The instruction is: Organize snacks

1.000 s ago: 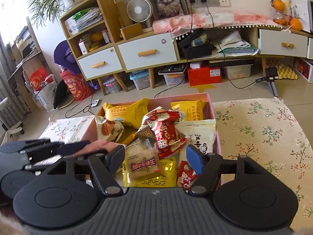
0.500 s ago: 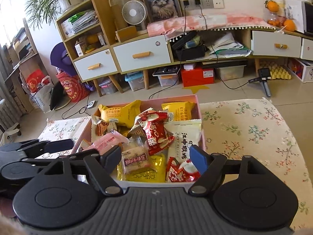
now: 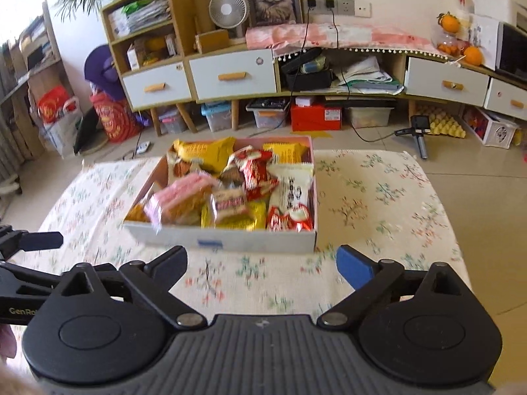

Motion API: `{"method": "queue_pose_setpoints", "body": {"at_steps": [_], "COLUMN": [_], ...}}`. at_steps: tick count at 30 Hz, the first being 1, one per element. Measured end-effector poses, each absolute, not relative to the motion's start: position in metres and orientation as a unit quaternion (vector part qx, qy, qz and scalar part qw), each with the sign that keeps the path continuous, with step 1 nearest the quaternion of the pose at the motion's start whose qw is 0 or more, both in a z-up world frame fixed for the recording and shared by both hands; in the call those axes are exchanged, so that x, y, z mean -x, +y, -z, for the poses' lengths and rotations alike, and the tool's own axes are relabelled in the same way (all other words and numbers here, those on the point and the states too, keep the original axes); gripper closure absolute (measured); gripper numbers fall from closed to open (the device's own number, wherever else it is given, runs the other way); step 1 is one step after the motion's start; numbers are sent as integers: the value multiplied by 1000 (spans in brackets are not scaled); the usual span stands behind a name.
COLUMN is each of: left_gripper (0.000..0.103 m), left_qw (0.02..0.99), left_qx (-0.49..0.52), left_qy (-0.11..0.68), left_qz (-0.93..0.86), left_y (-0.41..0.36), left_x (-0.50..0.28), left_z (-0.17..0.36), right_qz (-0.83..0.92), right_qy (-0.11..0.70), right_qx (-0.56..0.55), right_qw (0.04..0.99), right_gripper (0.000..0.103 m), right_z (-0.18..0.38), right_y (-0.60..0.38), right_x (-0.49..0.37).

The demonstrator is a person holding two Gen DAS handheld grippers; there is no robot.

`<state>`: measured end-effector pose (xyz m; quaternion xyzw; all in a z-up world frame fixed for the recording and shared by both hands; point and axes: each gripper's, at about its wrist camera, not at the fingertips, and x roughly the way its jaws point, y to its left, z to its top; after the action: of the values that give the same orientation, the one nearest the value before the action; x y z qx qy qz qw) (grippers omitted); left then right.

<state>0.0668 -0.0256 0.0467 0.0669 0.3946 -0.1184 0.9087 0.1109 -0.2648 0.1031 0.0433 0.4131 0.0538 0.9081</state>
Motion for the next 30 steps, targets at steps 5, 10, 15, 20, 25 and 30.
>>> {"method": "queue_pose_setpoints", "body": {"at_steps": [5, 10, 15, 20, 25, 30], "left_gripper": [1, 0, 0, 0, 0, 0], "left_qw": [904, 903, 906, 909, 910, 909], "left_qx": [-71, -58, -63, -61, -53, -54], "left_qy": [407, 415, 412, 407, 407, 410], "left_qz": [109, 94, 74, 56, 49, 43], "left_y": [-25, -19, -17, -13, -9, -9], "left_x": [-35, -15, -6, -8, -9, -10], "left_z": [-51, -45, -44, -47, -49, -47], "right_qz": [-45, -50, -50, -43, -45, -53], "right_qy": [423, 423, 428, 428, 425, 422], "right_qx": [-13, -7, -7, 9, 20, 39], "right_qw": [905, 904, 902, 903, 904, 904], "right_gripper": [0, 0, 0, 0, 0, 0], "right_z": [-109, -109, -106, -101, -101, -99], "right_y": [-259, -255, -254, -249, -244, -237], "right_x": [-91, -75, -68, -70, -71, -68]}}
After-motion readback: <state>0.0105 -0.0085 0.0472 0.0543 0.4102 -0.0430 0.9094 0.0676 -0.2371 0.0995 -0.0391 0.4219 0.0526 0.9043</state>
